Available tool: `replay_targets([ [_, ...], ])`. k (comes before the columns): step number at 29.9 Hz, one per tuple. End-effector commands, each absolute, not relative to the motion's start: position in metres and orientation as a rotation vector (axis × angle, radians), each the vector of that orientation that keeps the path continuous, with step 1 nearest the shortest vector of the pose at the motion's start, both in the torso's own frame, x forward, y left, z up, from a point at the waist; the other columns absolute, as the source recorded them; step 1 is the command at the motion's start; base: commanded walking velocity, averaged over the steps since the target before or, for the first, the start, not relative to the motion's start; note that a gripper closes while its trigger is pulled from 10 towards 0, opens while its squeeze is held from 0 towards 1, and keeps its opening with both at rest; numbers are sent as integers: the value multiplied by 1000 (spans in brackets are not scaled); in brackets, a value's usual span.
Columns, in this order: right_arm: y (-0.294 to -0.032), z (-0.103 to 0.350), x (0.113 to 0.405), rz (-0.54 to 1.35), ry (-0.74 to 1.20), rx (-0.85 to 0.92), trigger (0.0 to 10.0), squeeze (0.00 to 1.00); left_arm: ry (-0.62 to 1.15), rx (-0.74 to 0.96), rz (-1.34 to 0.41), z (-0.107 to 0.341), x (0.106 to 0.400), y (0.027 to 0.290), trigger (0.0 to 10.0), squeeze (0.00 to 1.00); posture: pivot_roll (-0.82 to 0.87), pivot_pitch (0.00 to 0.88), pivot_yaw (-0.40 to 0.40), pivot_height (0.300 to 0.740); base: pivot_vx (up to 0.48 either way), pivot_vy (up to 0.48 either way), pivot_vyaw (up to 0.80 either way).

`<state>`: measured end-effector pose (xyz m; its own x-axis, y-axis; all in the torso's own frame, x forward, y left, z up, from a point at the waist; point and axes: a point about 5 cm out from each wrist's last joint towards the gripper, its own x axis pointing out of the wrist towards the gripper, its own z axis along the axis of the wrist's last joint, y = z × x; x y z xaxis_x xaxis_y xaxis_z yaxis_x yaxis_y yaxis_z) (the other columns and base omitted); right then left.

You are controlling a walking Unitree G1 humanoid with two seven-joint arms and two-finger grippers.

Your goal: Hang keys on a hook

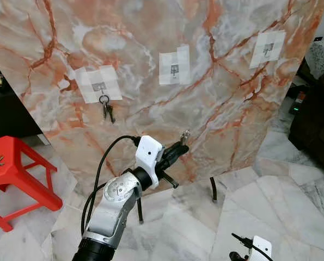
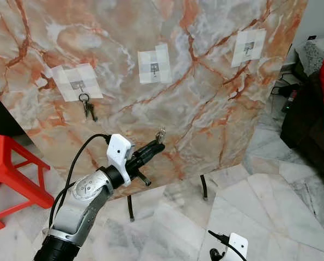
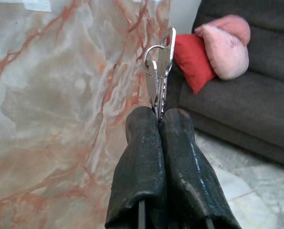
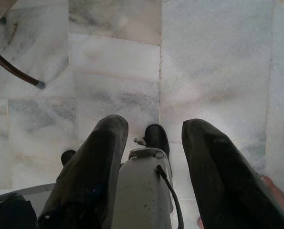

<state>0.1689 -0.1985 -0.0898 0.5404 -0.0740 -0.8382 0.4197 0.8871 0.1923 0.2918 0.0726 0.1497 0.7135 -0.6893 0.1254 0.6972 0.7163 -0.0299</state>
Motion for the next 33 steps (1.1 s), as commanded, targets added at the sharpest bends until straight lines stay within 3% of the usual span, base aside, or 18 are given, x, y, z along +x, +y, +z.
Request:
replay_targets([
  [1, -199, -91, 166, -312, 965, 402, 10000, 0, -103, -170, -764, 154, 290, 76, 10000, 0, 126, 82, 2, 740, 0, 0, 0],
  [7, -199, -91, 165, -310, 966, 400, 10000, 0, -79, -304, -811, 156, 286, 74, 10000, 0, 123, 74, 0, 740, 0, 0, 0],
  [10, -199, -92, 163, -307, 973, 393, 10000, 0, -30, -410, -935, 156, 276, 66, 10000, 0, 123, 40, 4, 740, 0, 0, 0],
  [18, -200, -93, 160, -308, 977, 389, 10000, 0, 12, -440, -1003, 154, 270, 61, 10000, 0, 113, 0, 11, 740, 0, 0, 0],
  [22, -199, -93, 161, -317, 966, 401, 10000, 0, 45, -407, -1079, 155, 267, 56, 10000, 0, 105, 20, 15, 740, 0, 0, 0],
  [33, -199, -92, 162, -322, 961, 406, 10000, 0, 49, -395, -1084, 156, 269, 54, 10000, 0, 112, 52, 6, 740, 0, 0, 0],
])
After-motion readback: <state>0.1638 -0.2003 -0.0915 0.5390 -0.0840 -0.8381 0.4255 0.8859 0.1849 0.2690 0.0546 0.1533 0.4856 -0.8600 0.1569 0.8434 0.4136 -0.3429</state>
